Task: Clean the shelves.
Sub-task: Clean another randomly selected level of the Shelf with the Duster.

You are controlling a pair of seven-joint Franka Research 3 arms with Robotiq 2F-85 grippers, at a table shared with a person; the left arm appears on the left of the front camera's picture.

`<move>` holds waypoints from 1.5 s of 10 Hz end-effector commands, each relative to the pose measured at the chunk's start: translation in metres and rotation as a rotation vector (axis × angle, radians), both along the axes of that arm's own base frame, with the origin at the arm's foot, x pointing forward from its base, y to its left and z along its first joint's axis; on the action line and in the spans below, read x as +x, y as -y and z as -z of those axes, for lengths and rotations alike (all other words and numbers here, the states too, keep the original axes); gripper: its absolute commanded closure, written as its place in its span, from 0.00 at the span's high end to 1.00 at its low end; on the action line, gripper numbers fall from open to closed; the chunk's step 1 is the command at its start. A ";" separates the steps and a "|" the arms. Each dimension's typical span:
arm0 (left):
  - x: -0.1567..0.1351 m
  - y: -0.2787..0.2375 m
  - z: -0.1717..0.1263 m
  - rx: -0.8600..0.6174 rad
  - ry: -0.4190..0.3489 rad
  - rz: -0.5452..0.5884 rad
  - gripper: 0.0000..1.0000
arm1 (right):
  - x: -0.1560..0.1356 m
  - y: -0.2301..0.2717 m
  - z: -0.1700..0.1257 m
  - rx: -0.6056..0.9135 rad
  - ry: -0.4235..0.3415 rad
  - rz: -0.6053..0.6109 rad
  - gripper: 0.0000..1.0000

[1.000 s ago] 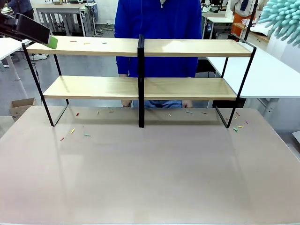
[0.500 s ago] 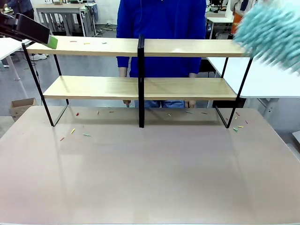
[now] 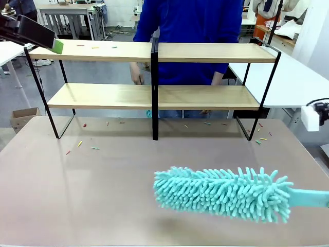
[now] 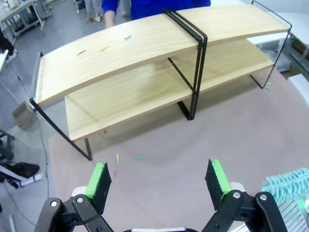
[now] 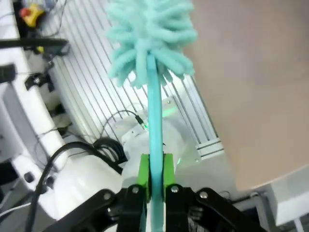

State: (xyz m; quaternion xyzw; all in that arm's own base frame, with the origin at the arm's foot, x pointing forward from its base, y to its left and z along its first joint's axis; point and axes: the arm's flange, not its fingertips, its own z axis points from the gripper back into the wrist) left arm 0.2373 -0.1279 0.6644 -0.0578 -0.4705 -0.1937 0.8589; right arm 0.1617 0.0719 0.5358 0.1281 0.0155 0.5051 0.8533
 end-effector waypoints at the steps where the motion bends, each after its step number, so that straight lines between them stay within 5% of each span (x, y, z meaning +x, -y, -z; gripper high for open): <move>1: -0.001 0.000 -0.001 -0.001 0.005 -0.011 1.00 | 0.010 0.036 -0.012 0.046 0.015 0.131 0.13; 2: -0.001 0.000 -0.001 -0.001 0.005 -0.011 1.00 | 0.000 0.000 0.000 0.000 0.000 0.000 0.13; 7: -0.001 0.000 -0.001 -0.001 0.005 -0.011 1.00 | 0.088 -0.171 0.053 -0.042 0.152 0.333 0.13; 9: -0.001 0.000 -0.001 -0.001 0.005 -0.011 1.00 | 0.114 -0.197 0.063 -0.072 0.172 0.403 0.13; 10: -0.001 0.000 -0.001 -0.001 0.005 -0.011 1.00 | 0.116 -0.167 0.047 -0.029 0.130 0.411 0.13; 11: -0.001 0.000 -0.001 -0.001 0.005 -0.011 1.00 | 0.092 -0.111 0.017 0.047 -0.045 0.247 0.13; 12: -0.001 0.000 -0.001 -0.001 0.005 -0.011 1.00 | 0.057 -0.064 -0.002 0.006 -0.143 0.119 0.13; 13: -0.001 0.000 -0.001 -0.001 0.005 -0.011 1.00 | 0.023 -0.023 -0.017 -0.003 -0.174 0.085 0.13; 15: -0.001 0.000 -0.001 -0.001 0.005 -0.011 1.00 | -0.027 0.039 -0.037 0.158 -0.039 0.168 0.13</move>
